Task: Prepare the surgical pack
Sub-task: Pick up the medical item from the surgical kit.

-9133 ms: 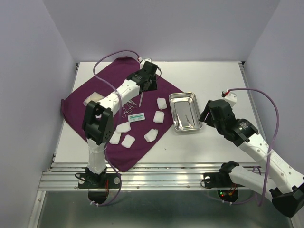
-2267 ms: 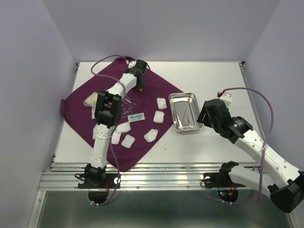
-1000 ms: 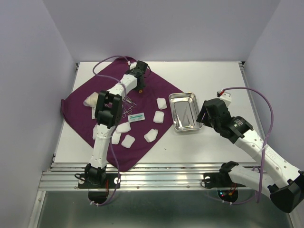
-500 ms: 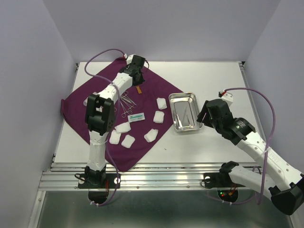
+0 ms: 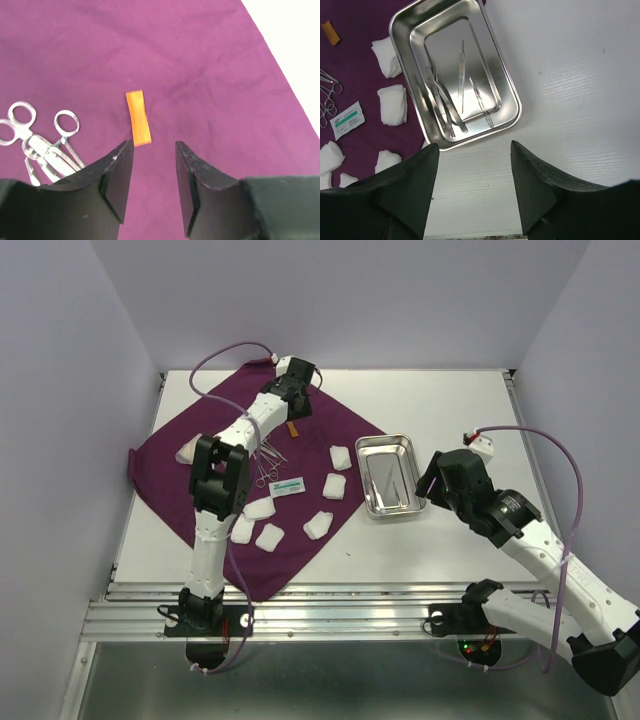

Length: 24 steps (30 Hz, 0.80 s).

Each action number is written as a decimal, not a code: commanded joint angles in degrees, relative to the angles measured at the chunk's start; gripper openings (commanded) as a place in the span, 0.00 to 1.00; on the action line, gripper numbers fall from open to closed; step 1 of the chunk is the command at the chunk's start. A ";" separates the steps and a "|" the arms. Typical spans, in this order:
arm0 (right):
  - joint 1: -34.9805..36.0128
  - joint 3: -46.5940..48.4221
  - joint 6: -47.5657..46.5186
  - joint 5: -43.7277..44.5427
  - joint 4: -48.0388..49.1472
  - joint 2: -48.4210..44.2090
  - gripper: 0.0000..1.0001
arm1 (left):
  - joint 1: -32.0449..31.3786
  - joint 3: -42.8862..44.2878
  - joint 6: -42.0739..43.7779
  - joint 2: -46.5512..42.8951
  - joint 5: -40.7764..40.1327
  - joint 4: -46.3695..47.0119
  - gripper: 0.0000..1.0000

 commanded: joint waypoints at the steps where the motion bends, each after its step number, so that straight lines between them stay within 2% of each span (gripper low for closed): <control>1: 0.25 2.13 0.56 0.81 -0.06 -1.47 0.65 | 0.14 4.59 1.84 4.78 -2.87 -3.65 0.52; 3: 0.25 2.14 0.65 1.07 -0.41 -1.47 0.65 | 0.14 5.12 2.10 6.01 -2.96 -3.39 0.59; 6: 0.25 2.14 0.56 1.25 -0.32 -1.21 0.65 | 0.32 6.00 2.28 7.24 -3.13 -3.38 0.59; 14: 0.25 1.96 0.12 0.81 0.73 0.11 0.65 | 1.02 8.38 2.80 11.29 -2.70 -4.44 0.52; 20: 0.25 1.87 -0.05 0.81 1.17 0.46 0.65 | 1.20 8.73 2.98 12.34 -1.82 -4.26 0.31; 22: 0.25 1.96 -0.05 0.81 1.00 0.55 0.65 | 1.20 8.73 2.72 12.26 -1.73 -4.61 0.17; 24: 0.25 2.05 -0.05 0.81 0.91 0.47 0.65 | 1.20 8.29 2.63 11.64 -1.73 -4.53 0.12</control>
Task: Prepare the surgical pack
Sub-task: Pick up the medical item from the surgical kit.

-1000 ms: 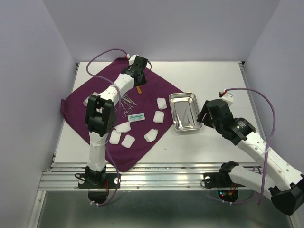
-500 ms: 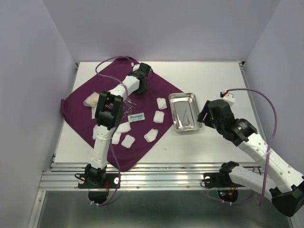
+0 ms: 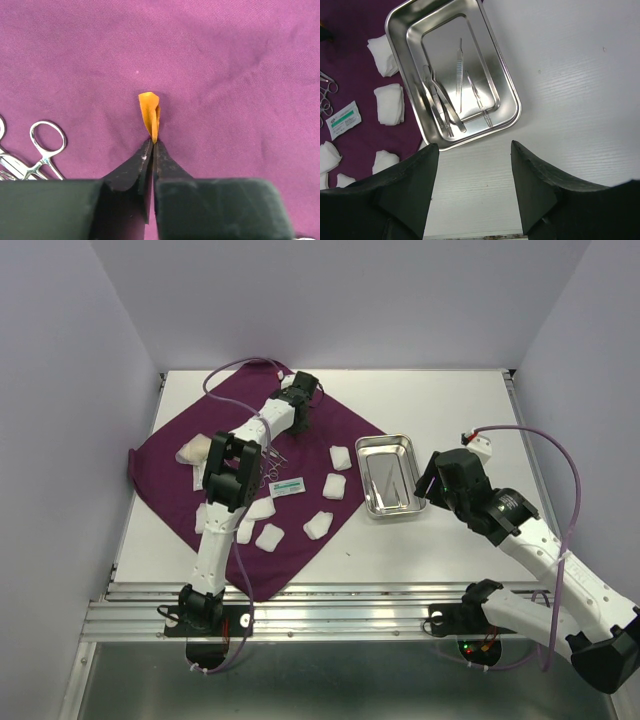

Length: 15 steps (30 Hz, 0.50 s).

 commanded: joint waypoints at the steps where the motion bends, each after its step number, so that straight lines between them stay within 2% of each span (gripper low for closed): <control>1: 0.25 2.05 -0.23 0.88 0.97 -0.15 0.65 | 0.54 1.58 0.20 -1.71 -0.74 -0.59 0.09; 6: 0.25 1.96 -0.23 0.61 1.15 -0.24 0.65 | 0.54 -1.23 -0.50 -6.10 -0.22 0.55 0.00; 15: 0.25 1.87 -0.05 0.44 1.59 -0.59 0.65 | -2.96 -11.07 -2.43 -17.79 2.51 4.24 0.00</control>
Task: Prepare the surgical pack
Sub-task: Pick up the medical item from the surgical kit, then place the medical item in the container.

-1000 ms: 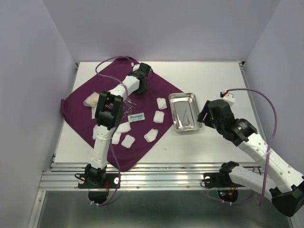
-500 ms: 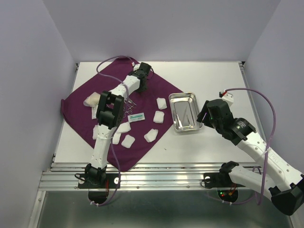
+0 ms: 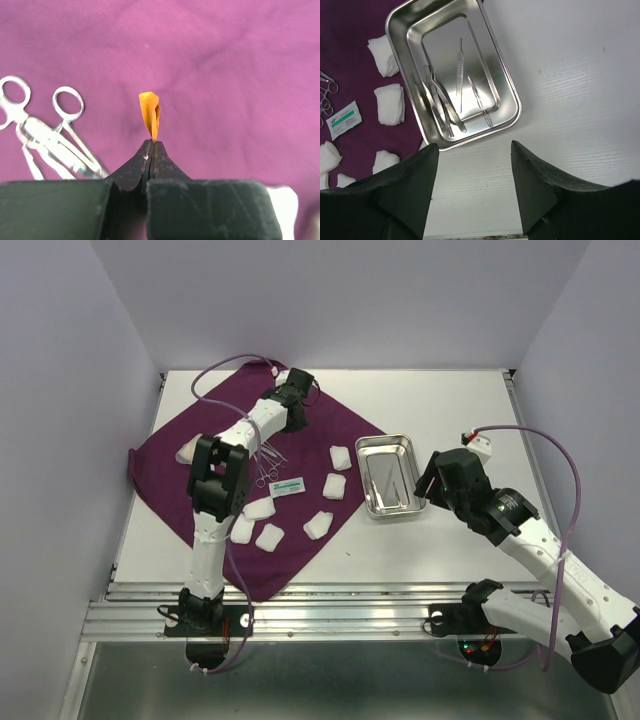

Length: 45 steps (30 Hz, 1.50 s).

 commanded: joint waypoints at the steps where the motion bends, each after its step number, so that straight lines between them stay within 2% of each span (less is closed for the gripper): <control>1: 0.25 1.76 -0.05 0.46 1.59 -0.59 0.65 | -3.21 -3.10 -1.54 -11.19 0.72 2.36 0.00; 6: 0.25 1.67 0.04 2.21 1.24 -1.11 0.65 | -7.69 -7.23 -4.00 -15.25 1.68 3.77 0.00; 11: 0.25 1.94 0.04 3.45 0.10 -2.87 0.65 | -14.45 -6.19 -6.28 -15.61 3.52 4.65 0.00; 18: 0.25 1.59 0.56 3.89 -1.31 -4.54 0.65 | -21.58 1.00 -8.22 -8.85 5.37 4.13 0.00; 24: 0.25 1.24 0.74 4.41 -2.10 -5.33 0.65 | -23.08 6.73 -8.31 -3.13 7.39 3.77 0.00; 27: 0.25 1.23 0.74 4.41 -1.93 -5.16 0.65 | -22.99 9.19 -7.96 -0.85 8.36 3.25 0.14; 29: 0.25 1.23 0.65 4.33 -1.84 -4.89 0.65 | -23.08 10.60 -7.87 0.03 8.36 2.37 0.38; 30: 0.25 1.23 0.65 4.33 -1.75 -4.81 0.65 | -22.99 10.69 -7.78 0.04 8.10 2.36 0.45; 33: 0.25 1.32 0.39 4.33 -1.58 -4.54 0.65 | -22.99 11.04 -7.17 -0.66 7.14 2.36 0.55; 40: 0.25 1.50 0.30 4.24 -1.84 -4.63 0.65 | -21.68 10.78 -5.50 -5.05 1.78 0.70 0.52; 45: 0.25 1.41 0.39 4.24 -2.01 -5.07 0.65 | -16.76 0.43 -5.32 -13.31 -0.69 2.19 0.51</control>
